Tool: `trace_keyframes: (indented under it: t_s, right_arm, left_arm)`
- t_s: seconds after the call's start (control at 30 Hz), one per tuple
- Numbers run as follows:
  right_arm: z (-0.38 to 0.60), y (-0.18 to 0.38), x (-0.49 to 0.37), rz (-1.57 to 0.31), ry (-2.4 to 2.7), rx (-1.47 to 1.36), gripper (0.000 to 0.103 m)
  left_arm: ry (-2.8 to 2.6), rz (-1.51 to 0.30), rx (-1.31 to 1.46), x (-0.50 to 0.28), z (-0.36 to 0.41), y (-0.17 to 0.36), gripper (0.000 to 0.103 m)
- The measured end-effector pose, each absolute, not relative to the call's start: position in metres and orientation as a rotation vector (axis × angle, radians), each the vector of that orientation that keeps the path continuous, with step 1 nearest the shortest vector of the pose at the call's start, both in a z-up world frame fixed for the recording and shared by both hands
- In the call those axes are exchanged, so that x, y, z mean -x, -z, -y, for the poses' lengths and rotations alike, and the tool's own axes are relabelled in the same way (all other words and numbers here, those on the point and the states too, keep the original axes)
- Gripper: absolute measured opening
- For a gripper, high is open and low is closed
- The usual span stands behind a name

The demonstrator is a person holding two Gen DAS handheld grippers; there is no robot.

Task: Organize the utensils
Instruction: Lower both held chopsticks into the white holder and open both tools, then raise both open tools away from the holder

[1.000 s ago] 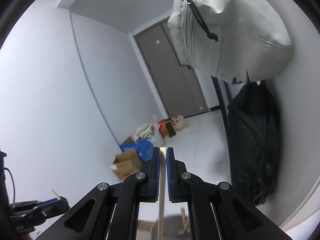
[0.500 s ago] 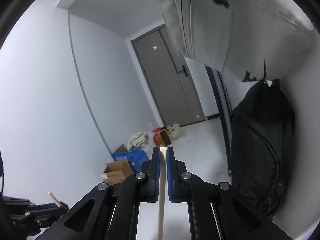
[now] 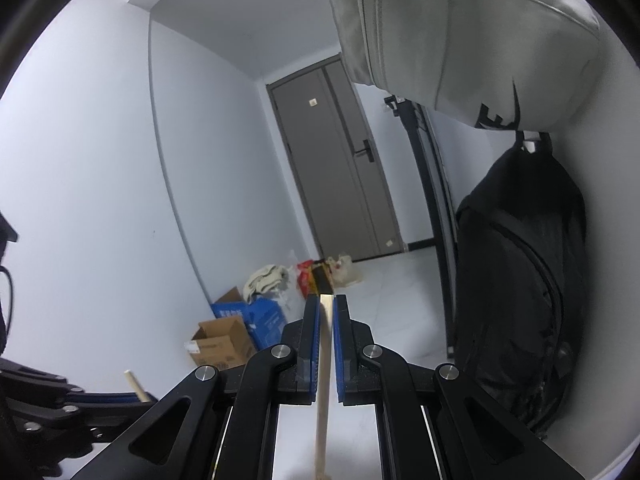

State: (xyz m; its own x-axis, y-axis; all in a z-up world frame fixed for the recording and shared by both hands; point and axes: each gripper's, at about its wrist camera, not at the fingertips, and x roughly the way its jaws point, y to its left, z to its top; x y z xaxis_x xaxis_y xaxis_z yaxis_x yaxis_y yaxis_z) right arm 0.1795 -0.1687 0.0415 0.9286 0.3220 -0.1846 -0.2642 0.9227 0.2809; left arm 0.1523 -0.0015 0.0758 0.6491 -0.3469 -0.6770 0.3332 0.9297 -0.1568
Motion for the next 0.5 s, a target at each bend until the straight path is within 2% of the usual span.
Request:
trace_keyframes:
  t_s: [0.43, 0.5]
  right_arm:
    - [0.195, -0.025, -0.146, -0.351, -0.458, -0.306, 0.007]
    - [0.200, -0.023, -0.142, -0.393, -0.471, -0.331, 0.020]
  left_arm:
    - [0.481, -0.836, 0.109, -0.161, 0.001, -0.063, 0.004]
    - [0.474, -0.837, 0.108, -0.159, 0.000, -0.064, 0.005]
